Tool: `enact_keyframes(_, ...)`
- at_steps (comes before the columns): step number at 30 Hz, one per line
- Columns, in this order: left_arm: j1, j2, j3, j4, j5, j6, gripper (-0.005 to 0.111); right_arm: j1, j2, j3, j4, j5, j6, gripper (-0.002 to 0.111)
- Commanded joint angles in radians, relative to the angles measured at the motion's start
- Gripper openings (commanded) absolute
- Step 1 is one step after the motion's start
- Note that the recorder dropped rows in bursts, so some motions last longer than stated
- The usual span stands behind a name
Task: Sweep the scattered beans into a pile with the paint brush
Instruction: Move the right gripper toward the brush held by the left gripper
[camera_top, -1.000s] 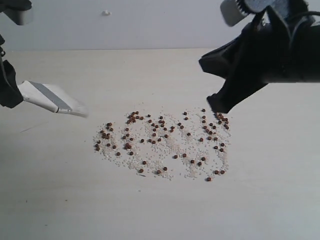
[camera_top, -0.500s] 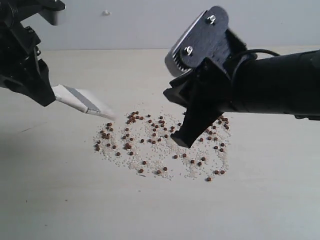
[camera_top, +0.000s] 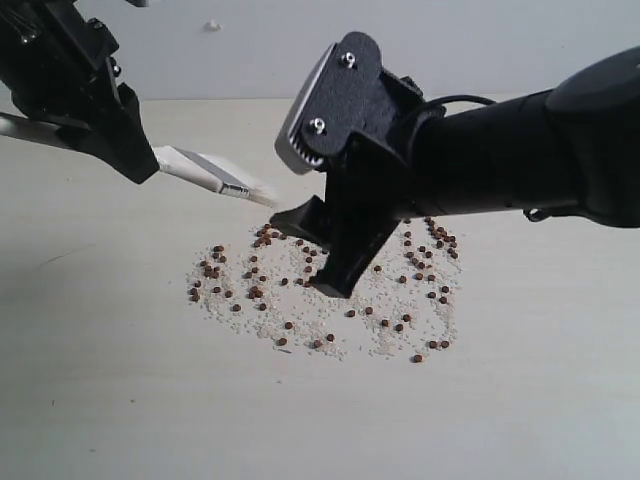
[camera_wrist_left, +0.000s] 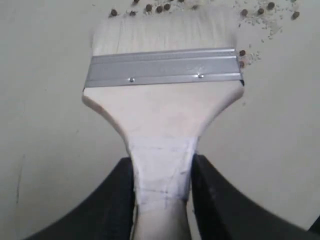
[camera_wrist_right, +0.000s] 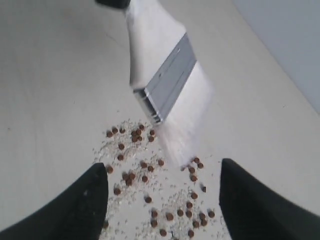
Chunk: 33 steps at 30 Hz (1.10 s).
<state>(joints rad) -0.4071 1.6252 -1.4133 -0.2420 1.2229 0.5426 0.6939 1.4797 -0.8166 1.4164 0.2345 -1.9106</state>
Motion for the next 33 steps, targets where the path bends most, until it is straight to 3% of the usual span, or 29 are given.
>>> enact_keyframes(1, 0.016, 0.011, -0.009, -0.008, -0.002, 0.001, 0.000, 0.004, 0.000, -0.038, 0.021, 0.023, 0.059, 0.060)
enact_keyframes(9, 0.017, 0.011, -0.009, -0.017, -0.002, 0.010, 0.000, 0.014, 0.002, -0.040, 0.018, 0.029, -0.199, 0.067)
enact_keyframes(21, 0.017, 0.011, -0.009, -0.066, -0.006, 0.010, 0.000, 0.149, 0.036, -0.040, 0.003, -0.157, -0.196, 0.069)
enact_keyframes(28, 0.017, 0.011, -0.009, -0.072, -0.002, 0.010, 0.000, 0.155, 0.072, -0.040, 0.046, -0.316, -0.149, 0.069)
enact_keyframes(33, 0.017, 0.011, -0.009, -0.068, -0.003, 0.010, 0.000, 0.155, 0.057, -0.040, 0.046, -0.307, -0.146, 0.069)
